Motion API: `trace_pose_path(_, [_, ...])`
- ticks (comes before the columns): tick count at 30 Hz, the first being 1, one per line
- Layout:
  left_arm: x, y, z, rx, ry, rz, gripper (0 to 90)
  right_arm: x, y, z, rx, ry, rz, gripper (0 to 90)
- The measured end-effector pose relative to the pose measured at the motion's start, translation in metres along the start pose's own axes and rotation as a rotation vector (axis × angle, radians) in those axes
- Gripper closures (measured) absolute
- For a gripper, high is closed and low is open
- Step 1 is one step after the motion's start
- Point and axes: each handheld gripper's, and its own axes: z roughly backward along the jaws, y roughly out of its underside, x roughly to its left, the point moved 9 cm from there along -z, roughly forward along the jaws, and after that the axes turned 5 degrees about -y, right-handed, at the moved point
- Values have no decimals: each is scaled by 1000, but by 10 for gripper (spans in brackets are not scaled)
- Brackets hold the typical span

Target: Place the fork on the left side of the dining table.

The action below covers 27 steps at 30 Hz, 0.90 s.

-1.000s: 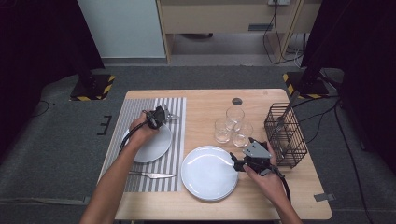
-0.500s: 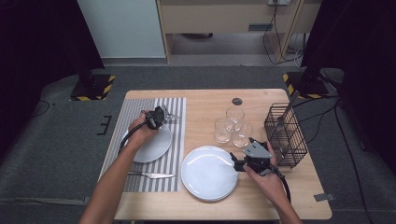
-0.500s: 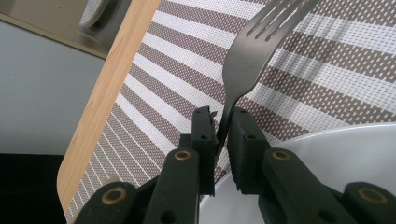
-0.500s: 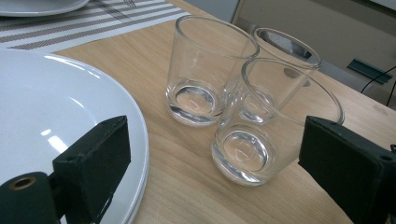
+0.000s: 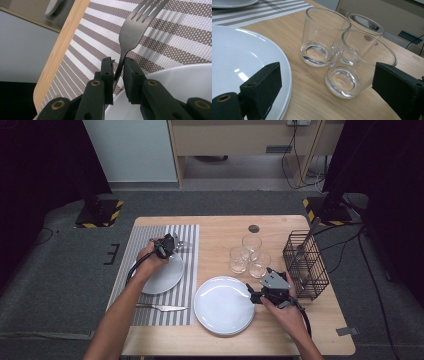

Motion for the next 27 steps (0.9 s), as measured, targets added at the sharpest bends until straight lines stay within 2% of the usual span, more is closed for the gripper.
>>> trace_pose_path(15, [4, 0, 4, 0, -15, 16, 721, 0, 1, 0, 6, -2, -3, 88])
trace_pose_path(25, [9, -3, 7, -19, -47, 51, 609, 1, 1, -1, 11, -8, -3, 88])
trace_pose_path(27, [12, -3, 8, -17, -52, 46, 604, 1, 1, -1, 11, -9, -3, 88])
